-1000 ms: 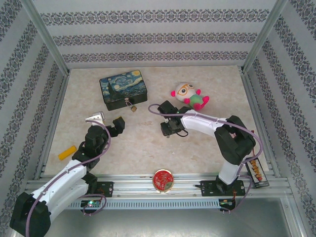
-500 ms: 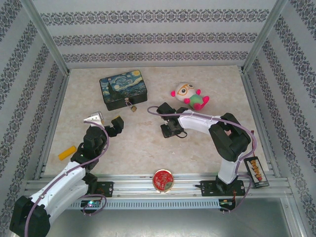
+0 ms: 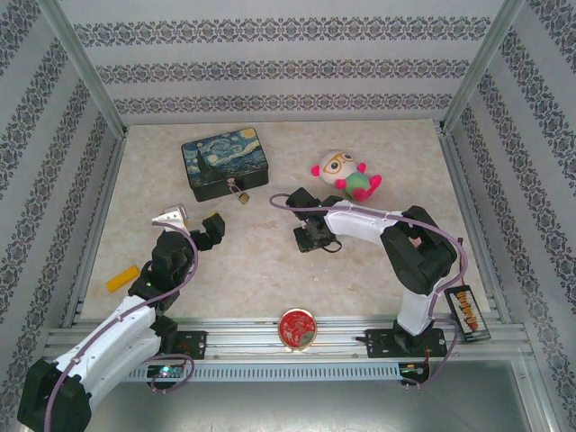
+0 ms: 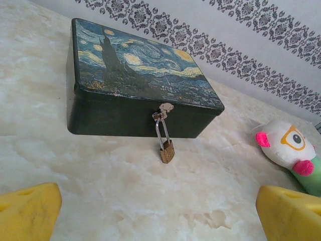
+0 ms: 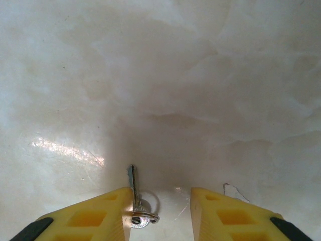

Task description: Unlock the padlock with the key

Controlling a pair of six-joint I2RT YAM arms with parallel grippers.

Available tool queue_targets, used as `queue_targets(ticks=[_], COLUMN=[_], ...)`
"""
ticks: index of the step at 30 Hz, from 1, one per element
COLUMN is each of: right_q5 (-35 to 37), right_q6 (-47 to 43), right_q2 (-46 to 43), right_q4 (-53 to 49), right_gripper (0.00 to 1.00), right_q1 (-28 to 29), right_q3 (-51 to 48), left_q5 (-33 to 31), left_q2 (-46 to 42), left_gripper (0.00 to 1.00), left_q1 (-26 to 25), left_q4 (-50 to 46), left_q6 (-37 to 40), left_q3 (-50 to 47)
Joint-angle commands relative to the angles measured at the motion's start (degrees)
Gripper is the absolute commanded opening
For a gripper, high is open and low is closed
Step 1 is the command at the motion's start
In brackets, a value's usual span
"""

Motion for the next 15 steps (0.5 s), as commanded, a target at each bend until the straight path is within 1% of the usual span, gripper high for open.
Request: queue_targets(ticks=[1, 6, 11, 15], right_q5=[0.1, -2.1, -1.6, -1.6], right_q6=[1.1, 1.0, 1.1, 1.4], right_q2=[-0.6, 0.0, 0.6, -0.4], right_q4=[-1.2, -0.6, -1.3, -1.6], right_gripper=[0.37, 0.38, 0.38, 0.36], right_q1=[-0.2, 0.0, -0.1, 0.0], right_q3=[-0.1, 0.2, 0.0, -1.2], left_q5=[-1.2, -1.1, -1.2, -1.2], left_q2=[-0.6, -0.7, -0.7, -0.7], left_gripper=[0.99, 0.99, 0.99, 0.99], left_q1=[-0.7, -0.7, -0.7, -0.7], left_q4=[-0.6, -0.7, -0.8, -0.8], left_q6=[-0.5, -0.5, -0.5, -0.5], left_q3=[-0.8, -0.8, -0.8, -0.7])
